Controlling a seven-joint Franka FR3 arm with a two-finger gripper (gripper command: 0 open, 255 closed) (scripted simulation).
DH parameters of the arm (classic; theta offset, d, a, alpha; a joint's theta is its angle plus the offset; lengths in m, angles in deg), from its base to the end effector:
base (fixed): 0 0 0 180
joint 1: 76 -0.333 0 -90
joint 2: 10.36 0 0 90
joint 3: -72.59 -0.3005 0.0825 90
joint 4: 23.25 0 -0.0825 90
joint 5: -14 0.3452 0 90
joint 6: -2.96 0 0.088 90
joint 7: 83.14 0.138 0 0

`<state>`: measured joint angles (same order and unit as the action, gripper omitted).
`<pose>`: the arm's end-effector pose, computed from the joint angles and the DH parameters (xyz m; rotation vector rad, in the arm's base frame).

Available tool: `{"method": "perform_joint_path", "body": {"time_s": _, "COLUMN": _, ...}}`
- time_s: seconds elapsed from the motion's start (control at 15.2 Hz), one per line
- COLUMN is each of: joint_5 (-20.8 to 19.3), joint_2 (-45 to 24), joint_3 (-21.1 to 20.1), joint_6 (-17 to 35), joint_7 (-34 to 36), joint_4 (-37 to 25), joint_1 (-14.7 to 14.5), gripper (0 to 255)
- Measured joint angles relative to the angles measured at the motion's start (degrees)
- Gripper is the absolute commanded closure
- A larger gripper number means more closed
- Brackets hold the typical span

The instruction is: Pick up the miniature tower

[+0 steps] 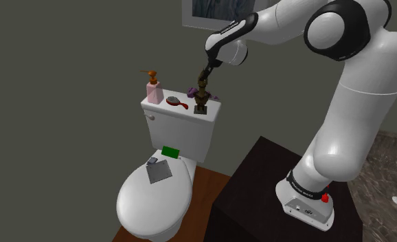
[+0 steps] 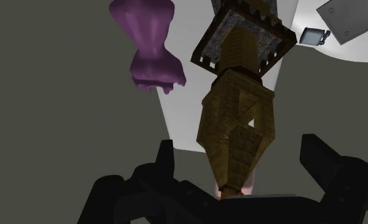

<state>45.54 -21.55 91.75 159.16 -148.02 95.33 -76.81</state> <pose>0.5625 -0.1938 0.3742 2.8768 0.5547 0.7997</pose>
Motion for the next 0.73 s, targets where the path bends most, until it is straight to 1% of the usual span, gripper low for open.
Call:
{"method": "perform_joint_path", "body": {"time_s": 0.13, "joint_5": 1.7, "joint_2": -1.0, "joint_3": -0.6, "joint_6": 1.0, "joint_7": -1.6, "joint_4": 0.1, "joint_1": 0.5, "gripper": 0}}
{"method": "perform_joint_path", "body": {"time_s": 0.2, "joint_5": 2.1, "joint_2": -1.2, "joint_3": -0.7, "joint_6": 1.2, "joint_7": -1.9, "joint_4": 0.3, "joint_1": 0.6, "gripper": 255}}
{"method": "perform_joint_path", "body": {"time_s": 0.73, "joint_5": 2.5, "joint_2": -1.1, "joint_3": -0.9, "joint_6": 1.5, "joint_7": -2.4, "joint_4": 0.5, "joint_1": 0.7, "gripper": 255}}
